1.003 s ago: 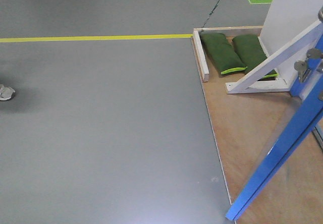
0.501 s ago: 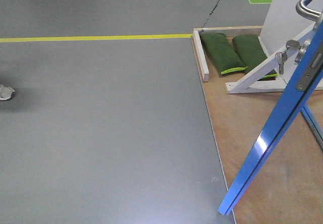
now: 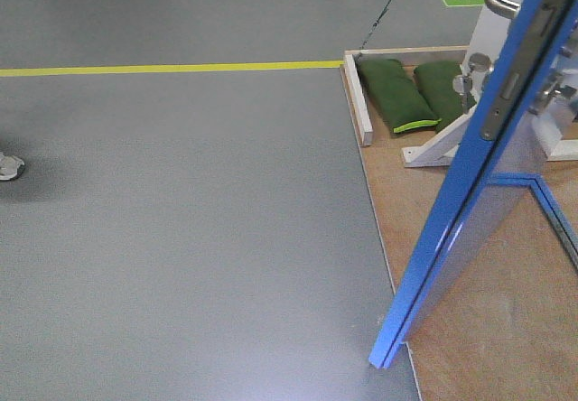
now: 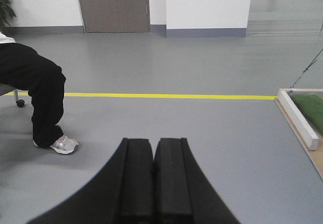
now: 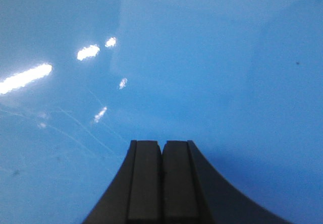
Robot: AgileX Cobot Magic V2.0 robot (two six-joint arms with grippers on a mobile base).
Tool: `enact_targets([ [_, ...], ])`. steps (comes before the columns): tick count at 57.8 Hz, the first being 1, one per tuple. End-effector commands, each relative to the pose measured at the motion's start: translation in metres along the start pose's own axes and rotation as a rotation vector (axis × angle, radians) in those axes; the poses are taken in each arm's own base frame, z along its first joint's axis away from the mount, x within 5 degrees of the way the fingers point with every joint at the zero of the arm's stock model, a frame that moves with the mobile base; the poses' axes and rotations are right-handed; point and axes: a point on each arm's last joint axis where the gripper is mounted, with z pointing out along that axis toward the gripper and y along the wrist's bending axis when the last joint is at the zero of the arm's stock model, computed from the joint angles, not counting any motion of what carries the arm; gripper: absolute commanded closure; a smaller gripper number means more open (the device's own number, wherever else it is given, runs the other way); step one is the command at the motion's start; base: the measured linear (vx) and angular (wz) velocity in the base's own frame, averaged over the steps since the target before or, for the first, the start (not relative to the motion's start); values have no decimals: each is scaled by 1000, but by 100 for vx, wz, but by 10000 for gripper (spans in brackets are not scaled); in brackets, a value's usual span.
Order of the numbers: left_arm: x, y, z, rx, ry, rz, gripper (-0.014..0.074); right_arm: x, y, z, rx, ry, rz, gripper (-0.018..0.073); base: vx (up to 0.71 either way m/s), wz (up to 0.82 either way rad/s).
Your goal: Move to blue door and open it
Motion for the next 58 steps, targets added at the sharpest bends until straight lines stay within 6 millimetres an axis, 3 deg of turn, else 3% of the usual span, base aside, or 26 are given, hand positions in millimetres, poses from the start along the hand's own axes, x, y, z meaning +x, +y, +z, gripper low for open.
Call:
enact_targets([
  [1, -17, 0, -4, 4, -120, -10, 524, 38, 4, 6, 4, 205, -25, 548, 0, 0],
  [11, -17, 0, -4, 4, -120, -10, 524, 40, -6, 16, 28, 195, -21, 548, 0, 0],
  [36, -17, 0, -4, 4, -120, -10, 524, 39, -7, 18, 31, 180, -18, 548, 0, 0],
  [58, -17, 0, -4, 4, -120, -10, 524, 40, -21, 35, 54, 164, 119, 548, 0, 0],
])
